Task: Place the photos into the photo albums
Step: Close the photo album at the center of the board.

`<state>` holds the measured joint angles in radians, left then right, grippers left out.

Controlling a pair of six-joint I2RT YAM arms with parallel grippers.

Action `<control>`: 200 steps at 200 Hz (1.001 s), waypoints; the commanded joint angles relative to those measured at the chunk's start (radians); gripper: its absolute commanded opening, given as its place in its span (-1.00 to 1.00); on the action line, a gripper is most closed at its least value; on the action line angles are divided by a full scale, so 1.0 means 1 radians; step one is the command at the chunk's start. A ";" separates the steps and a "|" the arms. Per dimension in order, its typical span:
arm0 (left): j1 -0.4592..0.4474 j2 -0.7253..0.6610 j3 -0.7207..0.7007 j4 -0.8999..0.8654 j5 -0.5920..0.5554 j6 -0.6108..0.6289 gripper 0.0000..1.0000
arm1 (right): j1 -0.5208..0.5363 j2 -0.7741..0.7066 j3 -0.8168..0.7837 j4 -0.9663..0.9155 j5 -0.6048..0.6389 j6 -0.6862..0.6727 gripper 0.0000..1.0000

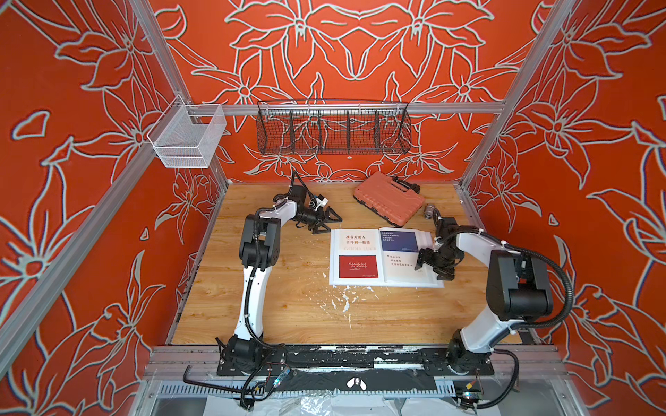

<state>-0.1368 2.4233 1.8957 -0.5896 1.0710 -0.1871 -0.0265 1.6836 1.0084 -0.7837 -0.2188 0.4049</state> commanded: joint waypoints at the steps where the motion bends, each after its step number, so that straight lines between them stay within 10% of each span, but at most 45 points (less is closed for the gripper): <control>1: -0.029 0.000 -0.024 0.013 0.044 -0.018 0.95 | 0.019 0.040 -0.020 0.090 -0.025 0.007 0.71; 104: -0.026 -0.008 0.057 -0.025 -0.180 0.013 0.95 | 0.020 0.034 -0.001 0.057 -0.013 -0.014 0.72; 200: -0.026 0.092 0.098 -0.158 -0.139 0.130 0.95 | 0.020 0.033 -0.008 0.055 -0.017 -0.011 0.72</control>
<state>-0.1616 2.4588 2.0033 -0.6254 0.9386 -0.1349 -0.0196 1.6909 1.0187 -0.7944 -0.2089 0.4042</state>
